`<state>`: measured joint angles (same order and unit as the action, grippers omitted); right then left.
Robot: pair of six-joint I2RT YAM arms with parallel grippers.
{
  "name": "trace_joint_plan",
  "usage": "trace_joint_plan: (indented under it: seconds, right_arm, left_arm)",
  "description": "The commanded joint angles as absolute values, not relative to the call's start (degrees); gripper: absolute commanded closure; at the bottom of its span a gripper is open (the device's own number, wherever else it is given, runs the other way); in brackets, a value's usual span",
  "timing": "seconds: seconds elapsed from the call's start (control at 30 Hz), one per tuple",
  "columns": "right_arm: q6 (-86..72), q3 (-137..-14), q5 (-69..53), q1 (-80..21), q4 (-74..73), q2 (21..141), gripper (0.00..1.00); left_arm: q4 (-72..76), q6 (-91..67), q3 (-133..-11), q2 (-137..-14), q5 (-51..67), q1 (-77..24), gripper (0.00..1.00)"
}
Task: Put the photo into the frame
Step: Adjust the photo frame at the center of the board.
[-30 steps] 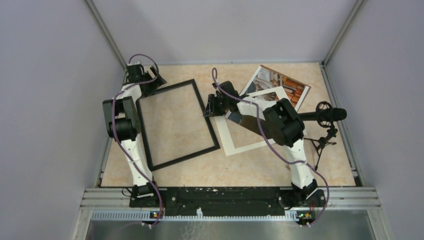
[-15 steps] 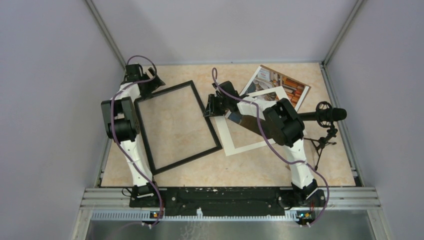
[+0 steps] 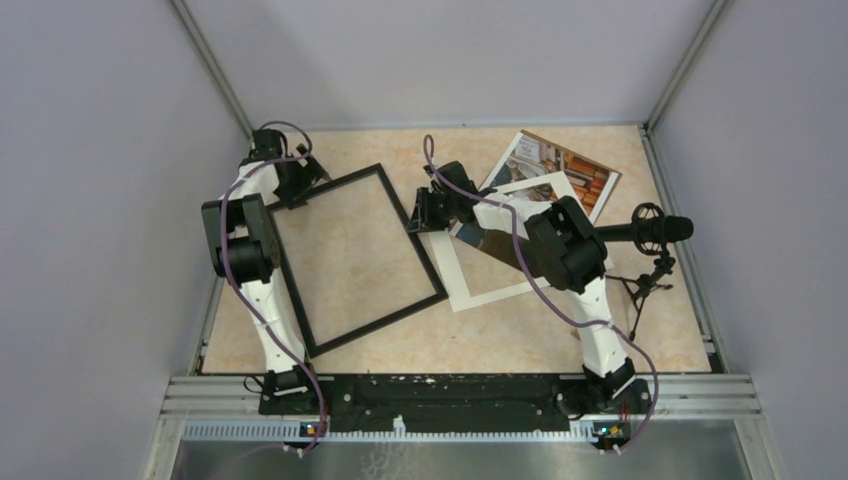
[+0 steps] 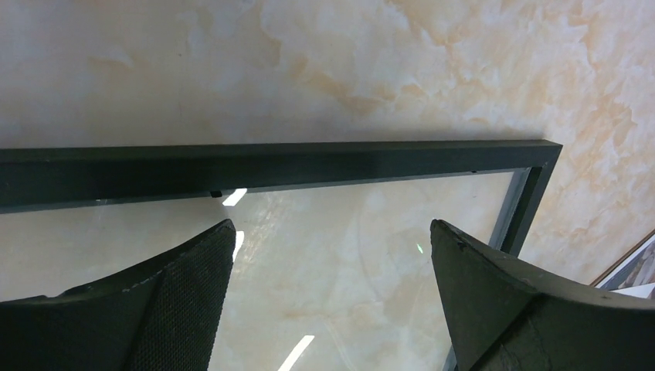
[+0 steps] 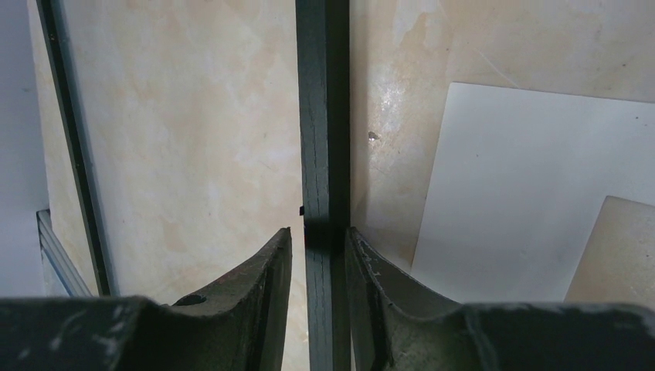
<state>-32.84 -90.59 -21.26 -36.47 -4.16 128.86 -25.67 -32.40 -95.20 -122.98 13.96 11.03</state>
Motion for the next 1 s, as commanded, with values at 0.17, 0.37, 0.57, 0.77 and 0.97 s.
trace_joint_plan:
  seconds: [0.17, 0.37, 0.57, 0.77, 0.97]
  right_arm:
    - [-32.11, -92.22, -20.08, -36.57, -6.65, 131.51, 0.69]
    - [-30.57, -92.96, -19.78, -36.5, -7.6, 131.02, 0.62]
    - [-26.93, -91.92, -16.07, -36.04, -9.01, 128.06, 0.44]
    - [-23.92, -92.77, -15.62, -36.03, -11.25, 126.65, 0.32]
    - [-21.41, -89.86, -14.13, -36.11, -16.24, 119.18, 0.27]
  left_arm:
    - [-19.76, -31.79, -91.66, -113.96, 14.75, 11.15, 0.01]
    - [-18.5, -27.28, -84.63, -102.41, 16.89, 9.09, 0.02]
    - [-21.97, -25.37, -67.64, -87.35, 6.07, 5.79, 0.02]
    - [-24.58, -21.85, -54.18, -75.37, 6.71, 2.29, 0.01]
    - [-29.21, -22.27, -52.61, -69.18, 5.04, 0.22, 0.02]
